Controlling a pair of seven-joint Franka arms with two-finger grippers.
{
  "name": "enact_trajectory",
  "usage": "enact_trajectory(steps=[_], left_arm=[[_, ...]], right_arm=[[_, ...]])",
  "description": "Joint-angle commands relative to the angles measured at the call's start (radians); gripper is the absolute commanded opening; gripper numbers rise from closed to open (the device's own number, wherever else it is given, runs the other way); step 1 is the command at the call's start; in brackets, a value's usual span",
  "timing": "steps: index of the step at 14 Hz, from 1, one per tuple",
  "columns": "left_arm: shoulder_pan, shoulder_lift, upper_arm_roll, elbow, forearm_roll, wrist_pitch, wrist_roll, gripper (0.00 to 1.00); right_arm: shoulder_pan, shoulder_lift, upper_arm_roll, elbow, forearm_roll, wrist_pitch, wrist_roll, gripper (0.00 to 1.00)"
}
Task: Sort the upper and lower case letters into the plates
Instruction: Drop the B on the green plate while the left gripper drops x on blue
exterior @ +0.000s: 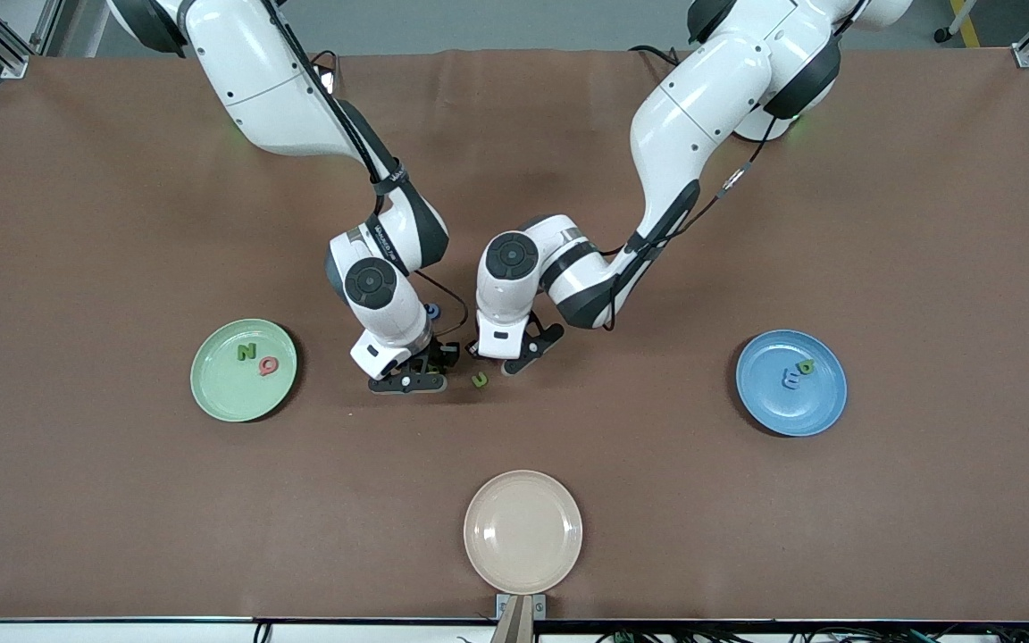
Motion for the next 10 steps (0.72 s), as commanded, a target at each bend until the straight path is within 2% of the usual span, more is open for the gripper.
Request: enact_trajectory(steps=[1,3,7,9,10], left_arm=[[-0.003,-0.013,0.019,0.021,-0.011,-0.079,-0.001,0.01],[0.048,-0.066,0.017,0.016,-0.005,-0.126,0.001,0.00],[0.173,-0.201,0.002,-0.017,-0.008,-0.290,0.088,0.00],[0.267,-0.267,-0.030,-0.084,-0.011,-0.305,0.177,0.00],[0.317,-0.313,-0.041,-0.149,-0.010,-0.305,0.224,0.01]], right_arm=[[-0.010,0.011,-0.005,0.002,0.006,-0.002,0.002,0.04],[-0.055,-0.012,-0.007,0.001,0.003,-0.063,-0.021,0.03],[-0.193,-0.147,-0.011,-0.001,0.001,-0.314,-0.241,0.03],[-0.285,-0.205,-0.011,-0.015,0.001,-0.393,-0.390,0.03],[-0.322,-0.225,-0.011,-0.027,0.001,-0.410,-0.460,0.03]])
